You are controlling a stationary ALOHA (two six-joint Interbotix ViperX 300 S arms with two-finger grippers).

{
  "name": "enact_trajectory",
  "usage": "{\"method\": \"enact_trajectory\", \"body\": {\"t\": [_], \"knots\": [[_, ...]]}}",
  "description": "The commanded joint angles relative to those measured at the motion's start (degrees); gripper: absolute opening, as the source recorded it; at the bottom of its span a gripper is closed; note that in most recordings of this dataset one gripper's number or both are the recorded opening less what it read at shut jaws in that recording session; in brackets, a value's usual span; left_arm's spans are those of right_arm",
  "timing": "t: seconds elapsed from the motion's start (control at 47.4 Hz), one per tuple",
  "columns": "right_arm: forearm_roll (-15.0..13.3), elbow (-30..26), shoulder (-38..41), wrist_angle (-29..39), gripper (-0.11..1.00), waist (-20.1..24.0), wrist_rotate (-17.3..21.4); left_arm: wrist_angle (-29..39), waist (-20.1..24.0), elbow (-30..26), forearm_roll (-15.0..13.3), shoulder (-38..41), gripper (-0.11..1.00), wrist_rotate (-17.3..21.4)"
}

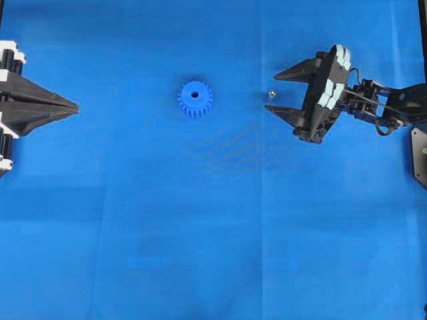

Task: Insert the shaft placed at a random location into the center hole of the small gear at another random location.
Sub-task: 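Move the open right gripper left toward the silver shaft, then close the right gripper around the upright silver shaft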

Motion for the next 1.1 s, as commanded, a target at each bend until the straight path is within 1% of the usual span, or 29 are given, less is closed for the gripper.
{"method": "enact_trajectory", "body": {"t": [0.0, 0.148, 0.232, 0.274, 0.359, 0.422, 0.485, 0.717, 0.823, 0.928, 1.076], "knots": [[0.2, -0.5, -0.4, -0.8, 0.67, -0.1, 0.2, -0.3, 0.0, -0.6, 0.1, 0.3, 0.00, 0.0], [-0.2, -0.7, -0.4, -0.8, 0.66, 0.3, 0.1, -0.3, 0.2, -0.5, 0.1, 0.3, 0.00, 0.0], [-0.4, -0.8, -0.4, -0.7, 0.60, 0.4, 0.1, -0.3, 0.4, -0.5, 0.0, 0.4, 0.00, 0.0], [-0.5, -0.7, -0.4, -0.7, 0.53, 0.6, 0.1, -0.3, 0.4, -0.5, 0.0, 0.3, 0.00, 0.0], [-0.5, -0.6, -0.4, -0.8, 0.29, 0.9, 0.1, -0.3, 0.5, -0.5, 0.0, 0.4, 0.00, 0.0], [-0.6, -0.6, -0.4, -0.7, 0.14, 1.0, 0.1, -0.3, 0.4, -0.5, 0.1, 0.3, 0.00, 0.0], [-0.7, -0.7, -0.4, -0.8, 0.04, 1.0, 0.1, -0.3, 0.5, -0.5, 0.0, 0.3, 0.00, 0.0], [-0.7, -0.8, -0.9, -0.4, 0.03, 1.0, 0.2, 0.1, 0.4, -0.5, 0.1, 0.3, 0.00, 0.0], [-0.7, -1.0, -3.4, 0.8, 0.03, 1.0, 0.2, 0.2, 0.5, -0.5, 0.1, 0.3, 0.00, 0.0], [-0.7, -1.4, -8.1, 4.7, 0.03, 1.0, -0.2, 0.4, 0.5, -0.5, 0.0, 0.3, 0.00, 0.0], [-0.7, -2.8, -15.0, 12.8, 0.03, 0.6, -0.4, 0.7, 0.4, -0.5, 0.0, 0.3, 0.00, 0.0]]}}
